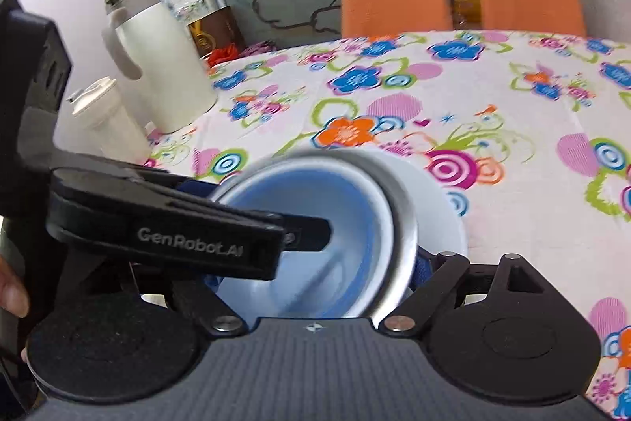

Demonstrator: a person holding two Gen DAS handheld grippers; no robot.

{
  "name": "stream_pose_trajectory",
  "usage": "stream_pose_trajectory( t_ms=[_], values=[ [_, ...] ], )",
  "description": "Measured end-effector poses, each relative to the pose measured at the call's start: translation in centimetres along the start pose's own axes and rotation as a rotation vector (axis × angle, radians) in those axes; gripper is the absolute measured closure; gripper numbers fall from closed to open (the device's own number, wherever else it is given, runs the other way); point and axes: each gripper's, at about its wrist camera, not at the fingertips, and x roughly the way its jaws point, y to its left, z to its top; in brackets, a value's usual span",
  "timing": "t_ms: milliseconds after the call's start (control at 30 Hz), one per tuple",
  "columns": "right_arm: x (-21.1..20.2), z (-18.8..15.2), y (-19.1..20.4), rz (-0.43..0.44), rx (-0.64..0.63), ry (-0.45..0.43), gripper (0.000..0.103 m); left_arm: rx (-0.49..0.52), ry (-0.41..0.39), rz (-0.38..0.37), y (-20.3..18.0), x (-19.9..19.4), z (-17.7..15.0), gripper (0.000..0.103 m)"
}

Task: Organize plates and bowls

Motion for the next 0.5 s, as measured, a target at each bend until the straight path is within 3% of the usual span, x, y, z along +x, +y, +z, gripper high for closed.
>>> stream_pose_trajectory(
  t_ms=[233, 500],
  values=[
    [-3.5, -0.1, -0.2, -0.060, -0.045, -0.131, 0.029, -0.048, -0.131, 0.049, 0.5, -3.3, 0.2, 0.030],
    [-6.0, -1.5, -3.0, -0.072, 0.083, -0.208, 0.029, -0.102, -0.280, 0.160, -2.4, -6.4, -2.0, 0.030]
  ],
)
